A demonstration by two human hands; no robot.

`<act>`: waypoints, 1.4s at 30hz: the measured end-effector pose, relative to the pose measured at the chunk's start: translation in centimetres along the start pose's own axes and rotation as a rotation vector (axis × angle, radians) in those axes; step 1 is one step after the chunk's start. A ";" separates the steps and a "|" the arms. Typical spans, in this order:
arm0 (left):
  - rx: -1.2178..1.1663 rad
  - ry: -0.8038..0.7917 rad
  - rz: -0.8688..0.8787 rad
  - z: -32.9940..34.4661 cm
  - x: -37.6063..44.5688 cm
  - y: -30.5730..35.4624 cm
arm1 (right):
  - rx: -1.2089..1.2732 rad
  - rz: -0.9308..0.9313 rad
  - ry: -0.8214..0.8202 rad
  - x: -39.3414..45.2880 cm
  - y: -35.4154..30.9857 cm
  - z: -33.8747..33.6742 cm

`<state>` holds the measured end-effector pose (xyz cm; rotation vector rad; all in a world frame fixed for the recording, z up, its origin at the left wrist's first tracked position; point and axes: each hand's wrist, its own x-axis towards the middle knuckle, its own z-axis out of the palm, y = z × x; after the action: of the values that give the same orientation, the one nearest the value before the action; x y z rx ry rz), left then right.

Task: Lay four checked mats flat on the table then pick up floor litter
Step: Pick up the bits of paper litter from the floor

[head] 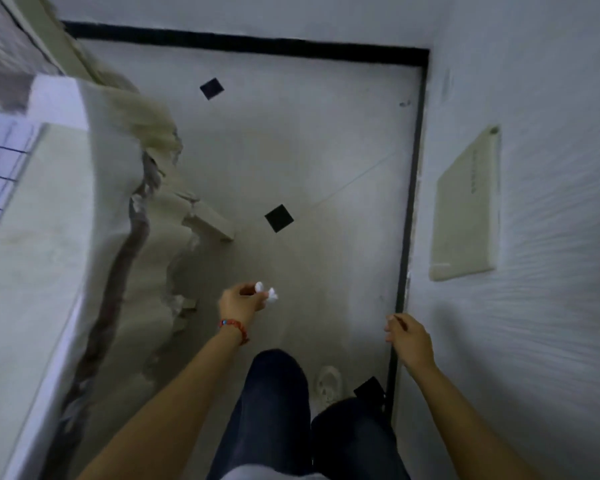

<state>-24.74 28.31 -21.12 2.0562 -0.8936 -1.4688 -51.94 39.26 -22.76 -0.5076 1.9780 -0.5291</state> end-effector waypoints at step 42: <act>-0.449 0.340 -0.252 -3.5 32.2 38.5 | -0.311 -0.214 -0.313 35.6 -62.3 1.0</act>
<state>-23.60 -21.54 -14.31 2.0270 -0.1554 -1.2402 -58.36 -31.63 -13.57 -0.9450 1.7190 -0.2513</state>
